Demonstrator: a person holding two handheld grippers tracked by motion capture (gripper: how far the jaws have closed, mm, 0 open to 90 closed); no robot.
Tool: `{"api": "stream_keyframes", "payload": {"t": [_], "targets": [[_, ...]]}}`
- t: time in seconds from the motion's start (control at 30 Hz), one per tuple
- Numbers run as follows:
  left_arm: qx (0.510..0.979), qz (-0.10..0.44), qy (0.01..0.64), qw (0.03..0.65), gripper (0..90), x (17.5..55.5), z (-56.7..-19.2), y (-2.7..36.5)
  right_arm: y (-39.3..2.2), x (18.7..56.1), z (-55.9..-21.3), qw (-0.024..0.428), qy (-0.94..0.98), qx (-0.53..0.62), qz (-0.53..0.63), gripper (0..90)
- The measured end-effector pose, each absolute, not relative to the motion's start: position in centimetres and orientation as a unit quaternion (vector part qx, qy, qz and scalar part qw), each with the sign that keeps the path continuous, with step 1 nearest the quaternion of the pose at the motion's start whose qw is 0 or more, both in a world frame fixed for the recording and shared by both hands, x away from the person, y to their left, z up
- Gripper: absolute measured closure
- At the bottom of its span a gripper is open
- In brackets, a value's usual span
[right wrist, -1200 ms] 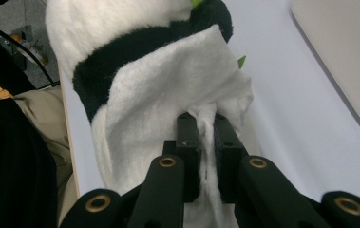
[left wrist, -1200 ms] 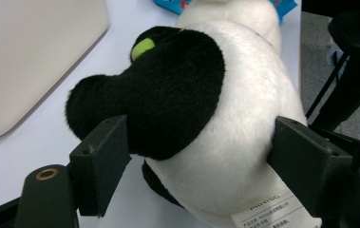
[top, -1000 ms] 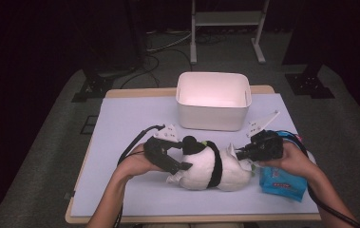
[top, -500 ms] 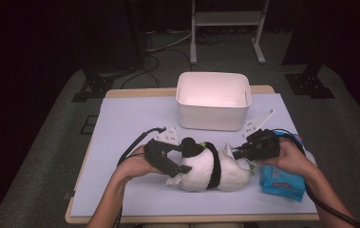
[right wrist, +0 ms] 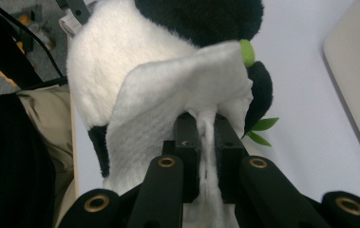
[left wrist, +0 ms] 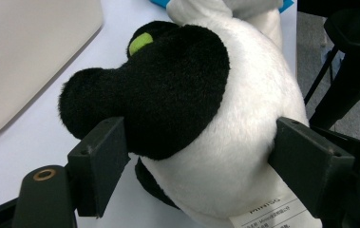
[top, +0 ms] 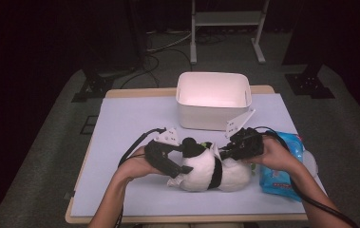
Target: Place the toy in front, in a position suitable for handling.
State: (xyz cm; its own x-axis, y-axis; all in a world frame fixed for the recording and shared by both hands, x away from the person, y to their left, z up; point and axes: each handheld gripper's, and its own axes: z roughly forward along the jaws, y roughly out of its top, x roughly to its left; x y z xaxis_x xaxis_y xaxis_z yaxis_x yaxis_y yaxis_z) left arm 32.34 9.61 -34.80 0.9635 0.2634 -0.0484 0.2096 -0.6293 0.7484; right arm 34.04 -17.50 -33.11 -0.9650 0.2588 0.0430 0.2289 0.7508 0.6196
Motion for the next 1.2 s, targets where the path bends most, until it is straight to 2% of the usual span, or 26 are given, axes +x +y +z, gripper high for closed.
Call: {"api": "stream_keyframes", "payload": {"t": [0.47,1.2], "targets": [[0.894,0.02,0.136,0.426,18.6,31.8,-35.2,9.8,-18.9,34.0,-33.7,0.013,0.928,0.144,0.343,83.4],[0.893,-0.048,0.122,0.43,12.6,31.5,-37.2,9.0,-20.5,33.3,-34.0,0.006,0.921,0.152,0.359,83.5]]}}
